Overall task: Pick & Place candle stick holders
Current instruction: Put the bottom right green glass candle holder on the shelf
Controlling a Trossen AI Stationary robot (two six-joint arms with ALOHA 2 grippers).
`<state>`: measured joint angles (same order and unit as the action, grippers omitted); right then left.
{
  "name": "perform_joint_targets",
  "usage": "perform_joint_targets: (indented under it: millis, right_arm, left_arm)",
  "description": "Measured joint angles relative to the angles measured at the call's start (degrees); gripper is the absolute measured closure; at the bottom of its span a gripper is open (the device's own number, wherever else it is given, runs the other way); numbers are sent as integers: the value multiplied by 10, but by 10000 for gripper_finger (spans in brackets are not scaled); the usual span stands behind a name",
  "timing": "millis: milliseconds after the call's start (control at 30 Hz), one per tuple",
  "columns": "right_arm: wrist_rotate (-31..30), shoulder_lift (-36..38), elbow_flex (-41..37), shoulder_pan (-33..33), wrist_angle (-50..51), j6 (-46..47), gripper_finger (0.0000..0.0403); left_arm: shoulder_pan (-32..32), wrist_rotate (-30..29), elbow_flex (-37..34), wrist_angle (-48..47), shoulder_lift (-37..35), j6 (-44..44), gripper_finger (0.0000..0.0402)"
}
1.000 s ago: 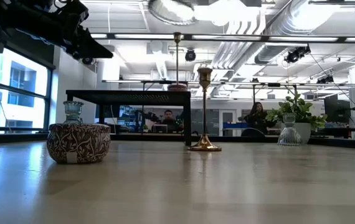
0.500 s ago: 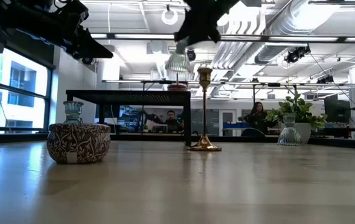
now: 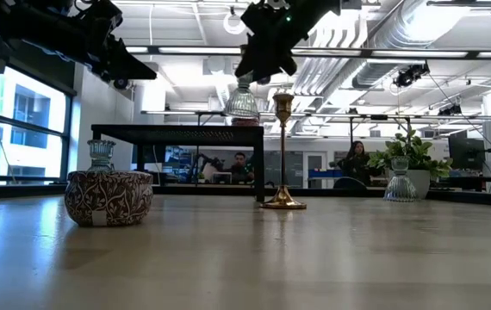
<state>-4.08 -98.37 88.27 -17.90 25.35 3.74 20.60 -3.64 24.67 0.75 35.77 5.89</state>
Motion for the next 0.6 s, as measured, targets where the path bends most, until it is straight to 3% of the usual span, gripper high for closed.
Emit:
perform_joint_targets:
  millis: [600]
  right_arm:
    - [10,-30,0,-21,-15,-11,237]
  left_arm:
    - [0,0,0,0,0,0,401]
